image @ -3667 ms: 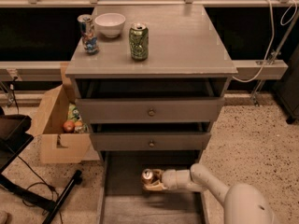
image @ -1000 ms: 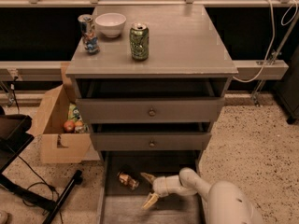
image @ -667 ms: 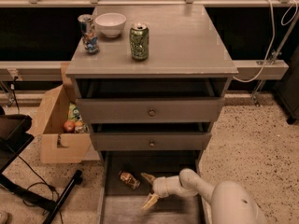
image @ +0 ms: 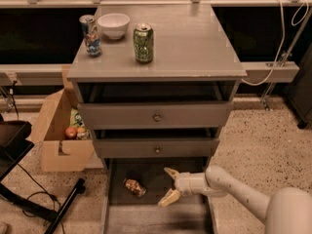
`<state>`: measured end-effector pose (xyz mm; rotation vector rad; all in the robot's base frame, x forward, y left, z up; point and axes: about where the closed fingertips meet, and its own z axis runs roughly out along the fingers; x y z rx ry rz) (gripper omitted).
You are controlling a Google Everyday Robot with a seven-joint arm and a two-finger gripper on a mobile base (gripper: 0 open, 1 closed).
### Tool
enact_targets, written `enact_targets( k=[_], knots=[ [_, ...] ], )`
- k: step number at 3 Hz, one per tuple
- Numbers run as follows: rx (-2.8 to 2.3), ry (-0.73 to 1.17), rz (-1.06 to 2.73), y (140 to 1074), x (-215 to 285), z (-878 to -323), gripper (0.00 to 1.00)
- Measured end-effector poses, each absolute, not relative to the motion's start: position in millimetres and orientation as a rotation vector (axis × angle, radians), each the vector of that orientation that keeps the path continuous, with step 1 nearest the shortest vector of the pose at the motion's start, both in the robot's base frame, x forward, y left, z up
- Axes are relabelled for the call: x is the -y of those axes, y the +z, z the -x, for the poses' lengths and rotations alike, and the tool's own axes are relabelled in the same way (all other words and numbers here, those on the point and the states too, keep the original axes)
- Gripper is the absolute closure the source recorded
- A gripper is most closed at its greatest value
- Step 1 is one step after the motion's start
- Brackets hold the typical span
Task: Place orange can into bottom drawer
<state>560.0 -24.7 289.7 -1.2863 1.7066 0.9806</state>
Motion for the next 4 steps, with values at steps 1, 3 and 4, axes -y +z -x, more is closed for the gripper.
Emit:
enact_targets(
  k=[1,3,4],
  knots=[
    [-1.853,0.817,1.22,346,70,-566,0.0],
    [-2.122,0.47,1.261,400,86,-566,0.0],
    [-2.172,0.378,1.278,420,78,-567,0.0]
  ],
)
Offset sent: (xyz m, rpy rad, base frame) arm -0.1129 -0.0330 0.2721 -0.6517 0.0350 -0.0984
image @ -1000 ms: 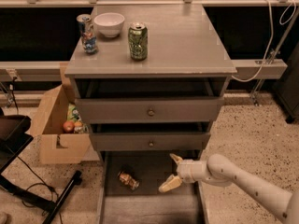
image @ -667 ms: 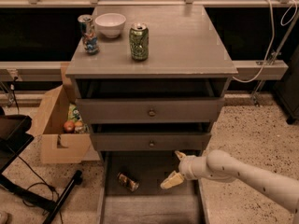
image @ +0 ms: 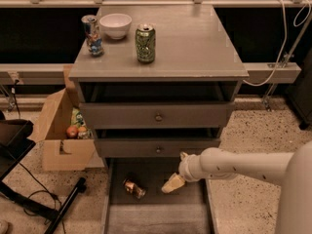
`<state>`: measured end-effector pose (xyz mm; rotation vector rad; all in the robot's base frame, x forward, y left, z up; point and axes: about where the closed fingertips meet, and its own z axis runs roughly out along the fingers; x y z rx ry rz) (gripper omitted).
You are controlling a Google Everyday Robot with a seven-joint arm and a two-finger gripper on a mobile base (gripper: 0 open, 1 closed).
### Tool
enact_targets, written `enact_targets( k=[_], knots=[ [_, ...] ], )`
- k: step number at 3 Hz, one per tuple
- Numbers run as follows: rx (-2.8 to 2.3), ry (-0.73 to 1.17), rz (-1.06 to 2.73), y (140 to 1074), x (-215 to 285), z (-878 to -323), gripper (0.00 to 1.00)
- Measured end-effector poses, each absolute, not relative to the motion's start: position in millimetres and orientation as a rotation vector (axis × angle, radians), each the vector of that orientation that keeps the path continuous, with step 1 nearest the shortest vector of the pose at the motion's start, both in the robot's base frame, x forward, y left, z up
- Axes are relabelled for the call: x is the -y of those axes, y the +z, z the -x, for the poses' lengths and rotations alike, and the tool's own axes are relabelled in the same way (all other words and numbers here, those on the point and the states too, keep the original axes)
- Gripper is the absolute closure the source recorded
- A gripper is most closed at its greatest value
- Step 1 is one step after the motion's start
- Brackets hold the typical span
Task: Place orange can into bottom drawer
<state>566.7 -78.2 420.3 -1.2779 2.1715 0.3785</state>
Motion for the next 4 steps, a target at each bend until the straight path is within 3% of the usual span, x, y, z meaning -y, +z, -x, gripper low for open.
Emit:
enact_targets(
  k=[2,4],
  knots=[
    [-2.244,0.13,1.343,459,113,-562,0.0],
    [-2.383,-0.127,1.351,510,176,-512,0.0]
  ],
)
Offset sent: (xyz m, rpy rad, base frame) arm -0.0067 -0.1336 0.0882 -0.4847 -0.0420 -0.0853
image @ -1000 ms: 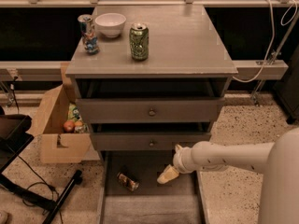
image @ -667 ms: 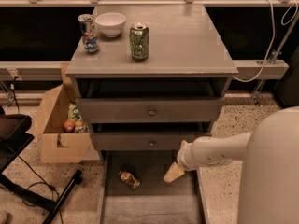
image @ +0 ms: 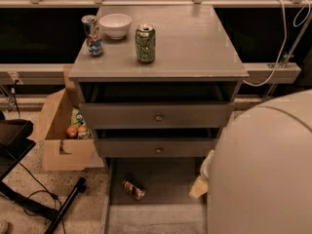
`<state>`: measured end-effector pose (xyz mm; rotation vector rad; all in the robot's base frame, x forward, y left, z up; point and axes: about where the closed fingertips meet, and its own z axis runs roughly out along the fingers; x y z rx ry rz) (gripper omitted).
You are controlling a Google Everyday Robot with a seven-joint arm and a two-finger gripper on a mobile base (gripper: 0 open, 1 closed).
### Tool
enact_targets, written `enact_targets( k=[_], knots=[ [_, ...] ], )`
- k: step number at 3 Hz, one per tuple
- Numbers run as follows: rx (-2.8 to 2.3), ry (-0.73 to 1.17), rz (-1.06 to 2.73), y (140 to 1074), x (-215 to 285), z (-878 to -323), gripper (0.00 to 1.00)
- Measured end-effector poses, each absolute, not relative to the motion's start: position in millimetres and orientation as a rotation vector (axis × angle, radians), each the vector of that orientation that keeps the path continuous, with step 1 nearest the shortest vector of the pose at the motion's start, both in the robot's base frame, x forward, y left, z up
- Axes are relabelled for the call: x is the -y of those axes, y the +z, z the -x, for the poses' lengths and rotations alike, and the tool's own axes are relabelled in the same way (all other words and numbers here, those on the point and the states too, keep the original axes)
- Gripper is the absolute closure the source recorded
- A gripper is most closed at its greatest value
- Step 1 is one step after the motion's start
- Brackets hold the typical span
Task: Place orange can into bottom drawer
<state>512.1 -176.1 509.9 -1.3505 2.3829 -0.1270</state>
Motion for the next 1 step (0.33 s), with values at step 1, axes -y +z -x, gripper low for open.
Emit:
enact_targets(
  k=[1],
  knots=[
    [-2.472,-0.224,1.064,521.2,240.1,-510.5,0.0]
  ],
)
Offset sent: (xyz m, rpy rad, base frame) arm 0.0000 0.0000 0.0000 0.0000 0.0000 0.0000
